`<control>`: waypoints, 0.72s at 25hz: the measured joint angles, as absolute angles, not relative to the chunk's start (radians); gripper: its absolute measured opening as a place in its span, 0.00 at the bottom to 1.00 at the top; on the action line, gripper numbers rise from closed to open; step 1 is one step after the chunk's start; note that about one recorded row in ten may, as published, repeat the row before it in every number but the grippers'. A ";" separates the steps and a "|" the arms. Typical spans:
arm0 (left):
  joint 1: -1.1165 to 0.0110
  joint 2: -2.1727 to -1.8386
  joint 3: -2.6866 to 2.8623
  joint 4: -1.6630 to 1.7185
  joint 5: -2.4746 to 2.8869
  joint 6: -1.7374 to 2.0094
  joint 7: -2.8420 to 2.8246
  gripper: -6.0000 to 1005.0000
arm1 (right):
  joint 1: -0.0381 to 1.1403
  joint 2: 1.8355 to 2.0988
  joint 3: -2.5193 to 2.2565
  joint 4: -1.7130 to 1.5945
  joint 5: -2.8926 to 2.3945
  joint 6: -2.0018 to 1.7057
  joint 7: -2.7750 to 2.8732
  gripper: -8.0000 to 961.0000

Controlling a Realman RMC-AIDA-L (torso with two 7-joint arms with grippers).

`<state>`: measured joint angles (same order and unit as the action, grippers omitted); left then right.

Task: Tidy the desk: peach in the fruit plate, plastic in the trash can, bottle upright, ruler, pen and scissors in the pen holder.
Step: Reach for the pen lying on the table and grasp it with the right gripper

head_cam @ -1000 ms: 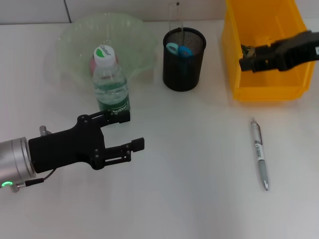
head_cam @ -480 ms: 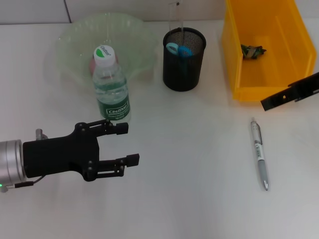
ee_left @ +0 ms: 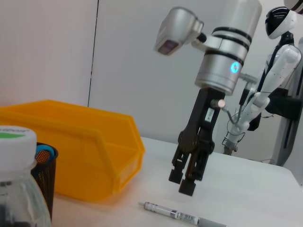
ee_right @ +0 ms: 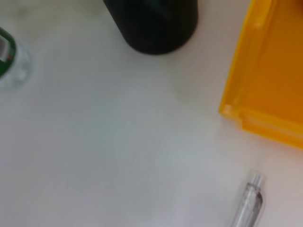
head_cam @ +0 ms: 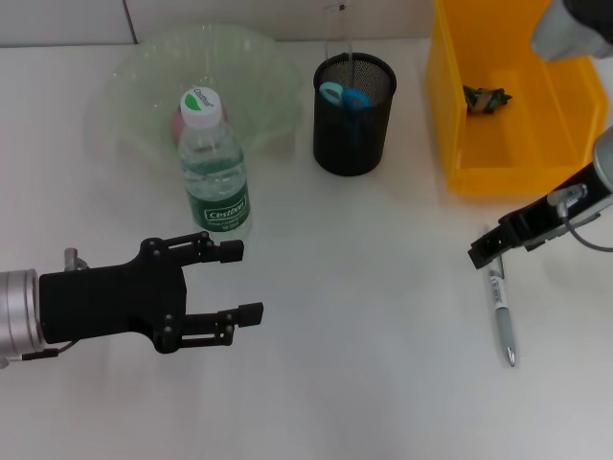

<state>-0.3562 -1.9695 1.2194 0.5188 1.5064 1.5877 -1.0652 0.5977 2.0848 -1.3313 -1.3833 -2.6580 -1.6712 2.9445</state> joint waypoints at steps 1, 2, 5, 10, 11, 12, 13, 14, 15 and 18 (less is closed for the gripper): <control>-0.356 -1.969 1.219 0.519 1.507 1.586 -1.064 0.78 | 0.603 2.086 -1.343 -1.369 -2.671 -1.667 2.950 0.76; -0.356 -1.969 1.219 0.519 1.507 1.586 -1.064 0.78 | 0.608 2.086 -1.350 -1.358 -2.681 -1.665 2.953 0.76; -0.356 -1.969 1.219 0.519 1.507 1.584 -1.063 0.78 | 0.615 2.089 -1.351 -1.330 -2.708 -1.656 2.954 0.75; -0.357 -1.975 1.212 0.527 1.530 1.577 -1.059 0.78 | 0.616 2.089 -1.353 -1.270 -2.715 -1.603 2.956 0.75; -0.357 -1.975 1.212 0.527 1.530 1.577 -1.059 0.78 | 0.622 2.089 -1.360 -1.247 -2.715 -1.581 2.956 0.75; -0.357 -1.975 1.212 0.527 1.530 1.577 -1.059 0.78 | 0.622 2.089 -1.360 -1.247 -2.715 -1.581 2.956 0.74; -0.357 -1.977 1.211 0.529 1.530 1.576 -1.055 0.78 | 0.630 2.087 -1.364 -1.228 -2.715 -1.562 2.955 0.74; -0.357 -1.977 1.211 0.529 1.530 1.576 -1.055 0.78 | 0.630 2.087 -1.364 -1.228 -2.715 -1.562 2.955 0.74; -0.357 -1.977 1.211 0.529 1.530 1.576 -1.055 0.78 | 0.634 2.087 -1.366 -1.217 -2.716 -1.551 2.955 0.74; -0.365 -1.981 1.202 0.532 1.531 1.583 -1.052 0.78 | 0.656 2.087 -1.391 -1.169 -2.716 -1.506 2.954 0.74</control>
